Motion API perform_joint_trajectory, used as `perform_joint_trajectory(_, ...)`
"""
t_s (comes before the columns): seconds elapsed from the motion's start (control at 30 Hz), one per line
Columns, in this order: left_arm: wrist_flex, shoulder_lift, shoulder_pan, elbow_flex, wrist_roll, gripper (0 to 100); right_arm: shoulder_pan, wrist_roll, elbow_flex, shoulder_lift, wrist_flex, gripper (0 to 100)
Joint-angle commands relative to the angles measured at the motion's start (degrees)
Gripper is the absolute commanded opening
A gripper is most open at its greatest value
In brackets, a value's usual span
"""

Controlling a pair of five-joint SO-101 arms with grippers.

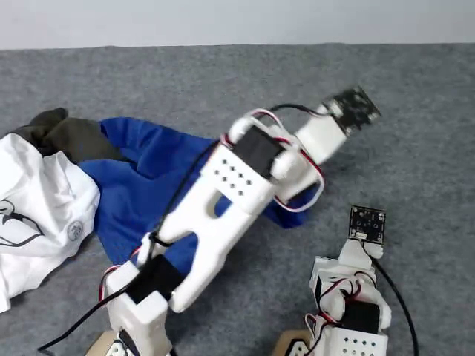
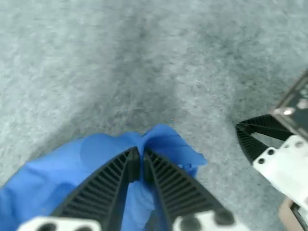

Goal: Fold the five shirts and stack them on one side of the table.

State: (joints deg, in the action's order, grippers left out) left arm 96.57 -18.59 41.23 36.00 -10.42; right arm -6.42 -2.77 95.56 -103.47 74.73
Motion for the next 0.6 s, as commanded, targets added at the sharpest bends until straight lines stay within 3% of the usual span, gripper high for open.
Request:
perform_joint_trajectory(0.0, -1.0, -1.1, 0.7, 0.9, 1.8, 5, -0.2, 2.3, -1.4, -0.3, 0.2, 1.2)
perform_joint_trajectory(0.17, 1.3, -1.1, -3.3, 7.7, 11.3, 17, -5.9, 21.0, -8.5, -0.4, -3.9, 2.5)
perform_joint_trajectory(0.4, 4.0, 1.3, -10.5, 12.0, 13.6, 18, -9.1, 20.6, -16.1, 0.0, -10.8, 10.4)
perform_joint_trajectory(0.57, 4.1, 7.6, -19.2, 4.7, 13.3, 18, -8.4, 21.4, -21.0, 6.5, -10.2, 5.5)
